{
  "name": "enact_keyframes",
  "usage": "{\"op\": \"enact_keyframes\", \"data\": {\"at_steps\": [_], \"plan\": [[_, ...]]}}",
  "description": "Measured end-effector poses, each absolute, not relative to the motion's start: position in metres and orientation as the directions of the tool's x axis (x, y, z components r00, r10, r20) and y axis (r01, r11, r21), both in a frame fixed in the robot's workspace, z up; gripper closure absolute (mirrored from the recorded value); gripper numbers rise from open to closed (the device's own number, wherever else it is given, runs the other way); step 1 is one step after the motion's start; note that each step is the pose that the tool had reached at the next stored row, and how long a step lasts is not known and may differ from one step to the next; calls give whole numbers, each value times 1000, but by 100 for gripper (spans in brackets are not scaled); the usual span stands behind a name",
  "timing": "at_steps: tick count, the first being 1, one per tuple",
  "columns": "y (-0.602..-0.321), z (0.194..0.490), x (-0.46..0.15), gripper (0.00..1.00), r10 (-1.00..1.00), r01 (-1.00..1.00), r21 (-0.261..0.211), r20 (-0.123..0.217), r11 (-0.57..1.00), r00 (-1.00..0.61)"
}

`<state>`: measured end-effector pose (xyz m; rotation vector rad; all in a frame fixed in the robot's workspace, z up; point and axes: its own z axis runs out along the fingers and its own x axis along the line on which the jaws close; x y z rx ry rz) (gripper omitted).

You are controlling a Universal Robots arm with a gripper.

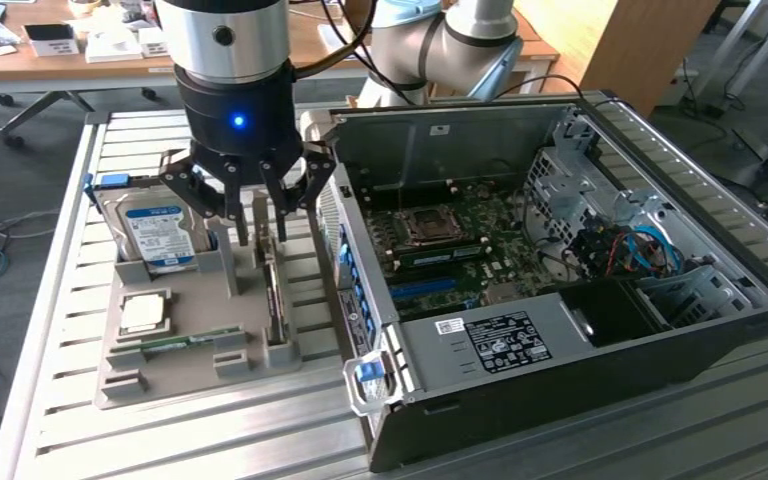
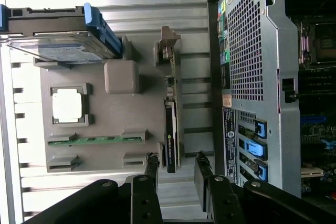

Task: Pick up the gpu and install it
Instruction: 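Pick up the gpu and move the gpu toward the slot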

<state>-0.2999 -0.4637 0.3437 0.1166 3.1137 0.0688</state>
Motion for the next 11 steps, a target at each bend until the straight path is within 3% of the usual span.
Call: {"op": "enact_keyframes", "data": {"at_steps": [11], "plan": [[-464,340,-300,58,75,74,44,-23,996,-997]]}}
